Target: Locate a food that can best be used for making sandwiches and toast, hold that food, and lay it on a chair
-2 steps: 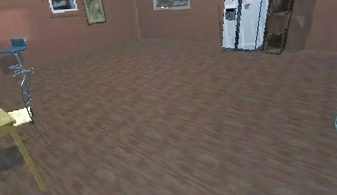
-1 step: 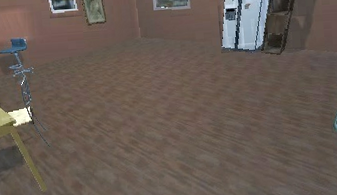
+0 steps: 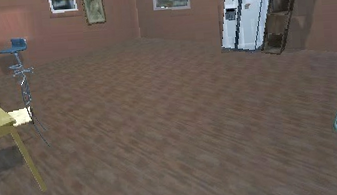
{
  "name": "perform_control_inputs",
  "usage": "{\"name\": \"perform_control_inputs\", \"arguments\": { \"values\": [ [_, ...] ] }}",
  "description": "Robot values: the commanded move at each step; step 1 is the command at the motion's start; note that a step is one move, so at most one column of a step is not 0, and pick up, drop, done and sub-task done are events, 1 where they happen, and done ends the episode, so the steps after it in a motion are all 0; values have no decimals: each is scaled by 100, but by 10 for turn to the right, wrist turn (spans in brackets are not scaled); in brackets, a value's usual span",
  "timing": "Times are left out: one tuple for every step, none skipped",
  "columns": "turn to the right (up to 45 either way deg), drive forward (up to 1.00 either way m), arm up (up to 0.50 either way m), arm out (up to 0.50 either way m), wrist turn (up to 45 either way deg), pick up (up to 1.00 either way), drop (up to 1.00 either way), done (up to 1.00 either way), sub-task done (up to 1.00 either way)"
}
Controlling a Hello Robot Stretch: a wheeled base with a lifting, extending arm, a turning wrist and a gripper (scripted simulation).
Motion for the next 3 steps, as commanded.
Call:
{"name": "perform_control_inputs", "arguments": {
  "values": [
    [0,0,0,0,0,100,0,0,0],
    [0,0,8,0,0,0,0,0,0],
    [0,0,0,0,-450,0,0,0,0]
  ]
}}
